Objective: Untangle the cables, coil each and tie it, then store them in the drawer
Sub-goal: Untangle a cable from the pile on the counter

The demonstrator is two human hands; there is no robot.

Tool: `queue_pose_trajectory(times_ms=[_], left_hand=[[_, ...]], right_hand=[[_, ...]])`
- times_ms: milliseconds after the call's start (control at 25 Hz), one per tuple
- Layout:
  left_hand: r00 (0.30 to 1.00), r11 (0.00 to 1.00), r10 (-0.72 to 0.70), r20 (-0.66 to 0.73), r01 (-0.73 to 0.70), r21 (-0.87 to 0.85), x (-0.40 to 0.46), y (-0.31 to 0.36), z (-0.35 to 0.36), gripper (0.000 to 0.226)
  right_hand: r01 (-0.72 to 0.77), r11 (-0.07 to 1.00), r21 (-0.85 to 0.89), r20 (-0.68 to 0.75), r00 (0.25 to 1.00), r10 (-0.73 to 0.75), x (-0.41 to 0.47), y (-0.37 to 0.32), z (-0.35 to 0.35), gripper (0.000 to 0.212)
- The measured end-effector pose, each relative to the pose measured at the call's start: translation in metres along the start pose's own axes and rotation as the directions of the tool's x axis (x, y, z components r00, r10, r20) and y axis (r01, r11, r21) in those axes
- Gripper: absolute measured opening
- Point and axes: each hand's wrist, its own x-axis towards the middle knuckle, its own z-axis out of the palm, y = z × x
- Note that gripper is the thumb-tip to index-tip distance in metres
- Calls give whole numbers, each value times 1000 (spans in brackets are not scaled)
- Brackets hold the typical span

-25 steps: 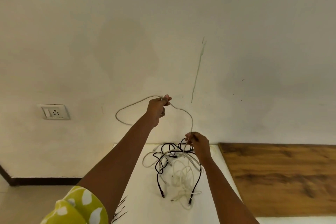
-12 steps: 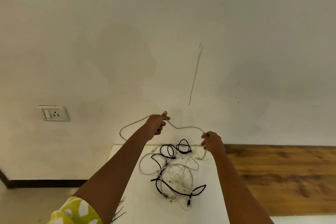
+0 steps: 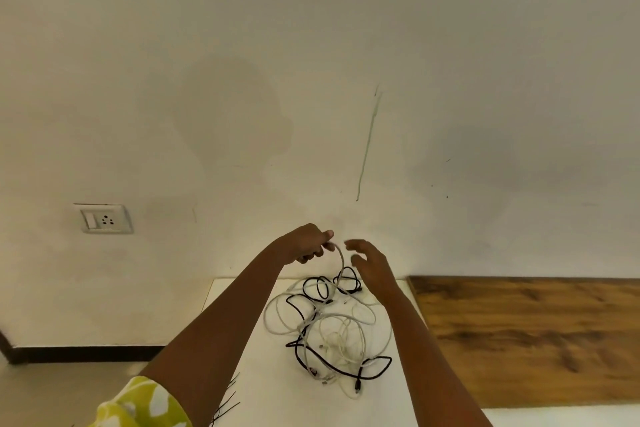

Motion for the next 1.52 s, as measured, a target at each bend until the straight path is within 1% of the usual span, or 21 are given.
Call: queue_pose_trajectory(times_ms=[80, 160, 200, 240, 320, 360, 440, 480, 560, 640, 680, 760, 880, 960, 1040, 1120, 1160, 1240, 1320, 1440, 1520], left_hand=[[997, 996, 65, -52, -68, -65, -3, 2, 0, 40], [992, 971, 100, -76, -114, -211, -8, 2, -4, 38], [994, 933, 93, -63, -109, -342, -11, 1, -8, 35], [996, 864, 87, -19, -85, -497, -14, 1, -12, 33], [987, 643, 134, 88, -19, -765, -18, 0, -22, 31], [979, 530, 169, 115, 8, -848, -20, 0, -27, 31], [963, 359, 210, 168, 84, -930, -24, -1, -33, 32], [955, 302, 219, 201, 129, -944, -26, -3, -33, 33], [933, 256, 240, 269, 207, -944, -30, -6, -32, 37], [915, 216, 288, 283, 226, -950, -34, -6, -31, 40], [919, 166, 316, 238, 194, -967, -36, -3, -32, 39], [946, 31, 319, 64, 57, -998, -36, 6, -38, 36], [962, -161, 176, -209, -181, -970, -35, 19, -50, 37], [927, -233, 52, -371, -350, -907, -33, 20, -58, 37], [877, -167, -41, -478, -477, -863, -31, 17, -62, 35], [825, 9, -108, -555, -557, -830, -28, 14, -58, 32], [797, 125, -131, -589, -577, -807, -25, 12, -53, 30], [745, 415, -120, -656, -562, -715, -19, 4, -41, 28], [736, 658, -16, -677, -502, -562, -13, -5, -27, 31], [792, 808, 163, -589, -449, -381, -14, -12, -9, 25], [832, 823, 211, -513, -434, -366, -17, -12, -3, 26]], right_hand=[[-17, 983, 180, 63, 998, 6, 1, -23, 10, 26], [-13, 988, 156, 67, 998, 2, 3, -30, 15, 18], [-2, 988, 154, 44, 999, -5, 3, -31, 16, 14], [6, 984, 180, 22, 1000, -10, 2, -31, 17, 14], [9, 965, 262, 3, 1000, -10, -1, -30, 20, 20], [15, 953, 302, -5, 1000, -14, -2, -30, 22, 24], [36, 932, 360, -42, 999, -22, -2, -33, 24, 29], [38, 929, 368, -64, 998, -15, 0, -36, 25, 30], [18, 935, 355, -121, 992, 26, 3, -44, 25, 30], [-15, 940, 340, -175, 981, 79, 6, -50, 24, 28], [-21, 944, 330, -177, 981, 84, 7, -52, 23, 27], [-6, 956, 294, -111, 993, 41, 5, -54, 21, 24], [38, 978, 205, 5, 999, -40, 0, -57, 21, 23], [54, 988, 142, 54, 997, -62, -1, -58, 20, 25], [75, 995, 61, 115, 990, -81, -3, -59, 17, 25], [119, 989, -85, 168, 980, -103, -2, -60, 14, 24], [143, 974, -175, 185, 977, -110, -2, -62, 12, 23], [207, 922, -326, 201, 969, -147, 0, -66, 9, 23], [278, 885, -374, 201, 956, -215, 3, -71, 7, 24], [315, 896, -312, 153, 948, -280, 12, -80, 6, 24], [312, 936, -163, 94, 949, -300, 19, -84, 5, 22]])
